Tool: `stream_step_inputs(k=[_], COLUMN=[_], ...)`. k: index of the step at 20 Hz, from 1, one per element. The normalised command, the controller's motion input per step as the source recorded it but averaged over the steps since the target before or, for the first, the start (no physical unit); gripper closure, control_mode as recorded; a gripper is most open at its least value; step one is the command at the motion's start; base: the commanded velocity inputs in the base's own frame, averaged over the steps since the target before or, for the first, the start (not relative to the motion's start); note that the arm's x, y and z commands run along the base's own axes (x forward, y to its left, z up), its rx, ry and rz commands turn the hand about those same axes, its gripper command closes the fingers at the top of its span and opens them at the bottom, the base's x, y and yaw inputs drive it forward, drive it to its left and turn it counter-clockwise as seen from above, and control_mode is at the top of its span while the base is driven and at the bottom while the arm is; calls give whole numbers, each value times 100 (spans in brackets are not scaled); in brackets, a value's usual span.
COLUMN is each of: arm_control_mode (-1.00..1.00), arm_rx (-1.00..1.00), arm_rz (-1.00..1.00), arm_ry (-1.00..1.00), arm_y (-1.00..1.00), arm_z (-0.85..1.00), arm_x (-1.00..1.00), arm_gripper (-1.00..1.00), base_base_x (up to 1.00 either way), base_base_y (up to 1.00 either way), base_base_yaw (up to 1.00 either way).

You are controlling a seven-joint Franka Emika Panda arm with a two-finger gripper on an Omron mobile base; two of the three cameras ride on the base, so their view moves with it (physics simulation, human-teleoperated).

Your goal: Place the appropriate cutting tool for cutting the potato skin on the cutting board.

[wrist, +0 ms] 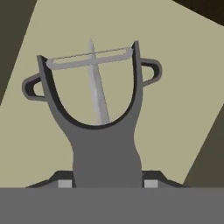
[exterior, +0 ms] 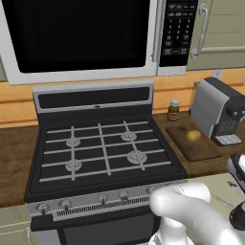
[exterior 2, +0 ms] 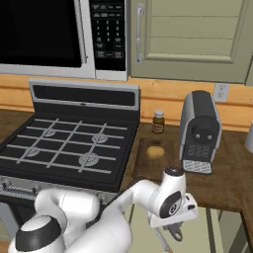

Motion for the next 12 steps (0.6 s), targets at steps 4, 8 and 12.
stream_step_inputs(k=[4,8,12], arm_control_mode=[-100,-100,-100], arm_rx=[0,0,0], arm_rz=[34,35,36], arm_ry=[13,6,0], arm_y=[21,9,0], arm_z=[41,67,96], arm_x=[-66,-69,-73], arm_gripper=[100,100,100], base_base_x=[0,0,0], base_base_y=[0,0,0], base_base_yaw=[0,0,0])
